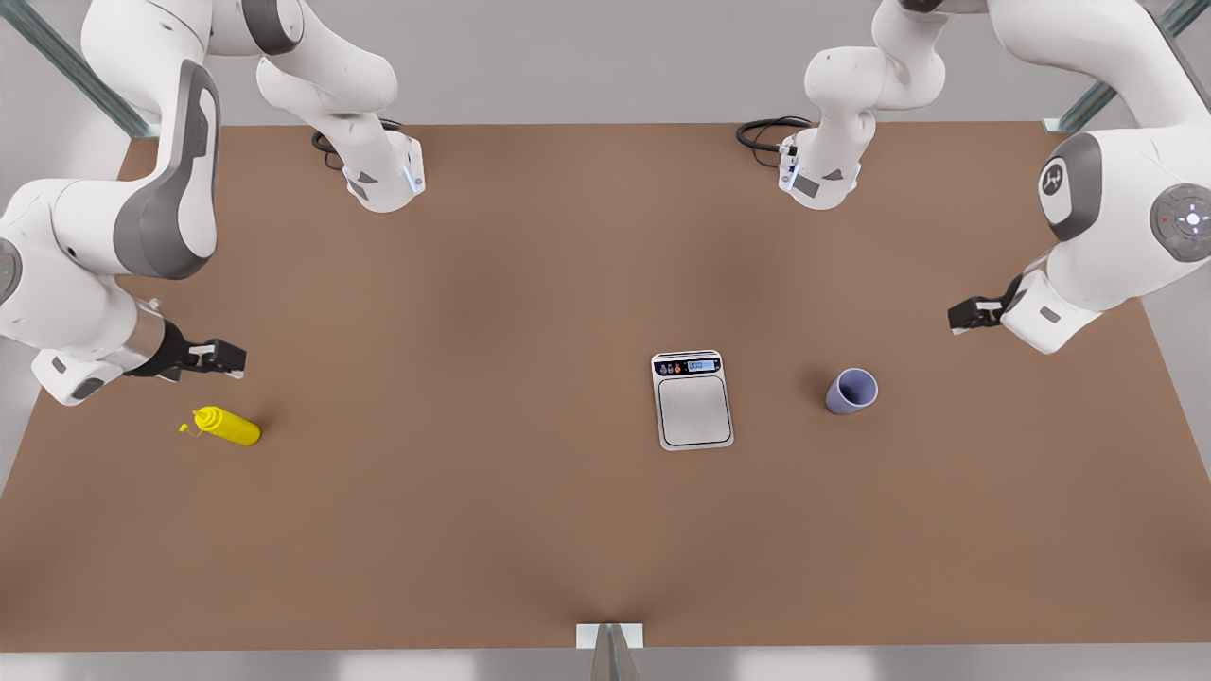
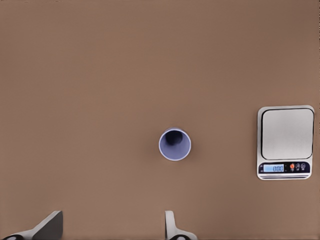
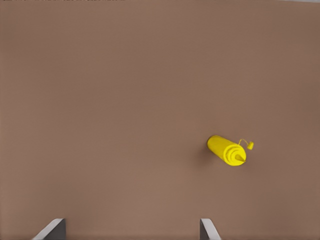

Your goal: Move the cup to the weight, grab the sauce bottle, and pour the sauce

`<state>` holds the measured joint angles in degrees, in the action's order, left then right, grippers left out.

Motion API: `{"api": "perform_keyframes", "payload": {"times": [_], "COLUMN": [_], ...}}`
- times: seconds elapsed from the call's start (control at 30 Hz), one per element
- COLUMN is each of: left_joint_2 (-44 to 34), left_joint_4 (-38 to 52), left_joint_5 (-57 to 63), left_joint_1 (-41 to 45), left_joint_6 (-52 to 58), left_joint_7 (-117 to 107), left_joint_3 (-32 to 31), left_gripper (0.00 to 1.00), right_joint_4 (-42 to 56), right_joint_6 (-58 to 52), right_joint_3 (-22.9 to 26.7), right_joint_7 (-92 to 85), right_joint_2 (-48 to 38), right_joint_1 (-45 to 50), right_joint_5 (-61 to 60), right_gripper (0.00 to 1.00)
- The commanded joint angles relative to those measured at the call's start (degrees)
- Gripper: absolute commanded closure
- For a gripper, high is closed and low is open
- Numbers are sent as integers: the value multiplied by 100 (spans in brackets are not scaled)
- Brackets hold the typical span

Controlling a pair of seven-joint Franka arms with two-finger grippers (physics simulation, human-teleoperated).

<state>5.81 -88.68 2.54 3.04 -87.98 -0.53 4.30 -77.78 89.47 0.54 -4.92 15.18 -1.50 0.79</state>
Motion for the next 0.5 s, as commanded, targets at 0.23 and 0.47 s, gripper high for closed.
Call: {"api": "perform_keyframes", "payload": {"times": [0.23, 0.47], "left_joint_2": [449, 861], "left_joint_4": [-2027, -2848], "left_joint_5": [-183, -517], "left_joint_1": [-41, -41], "left_joint_6": [-2537, -3937], "left_joint_7": [-26, -26], "left_joint_3": [71, 54], "left_gripper": [0, 0], "right_joint_4": [-948, -3190], "right_joint_6": [1493, 2312], "right_joint_3": [-1, 8], "right_joint_7": [-4531, -10415], "right_joint_2": [3, 521], "right_joint_1": [-1615, -3576], "right_joint_5": [-1141, -5027], "right_gripper": [0, 0]}}
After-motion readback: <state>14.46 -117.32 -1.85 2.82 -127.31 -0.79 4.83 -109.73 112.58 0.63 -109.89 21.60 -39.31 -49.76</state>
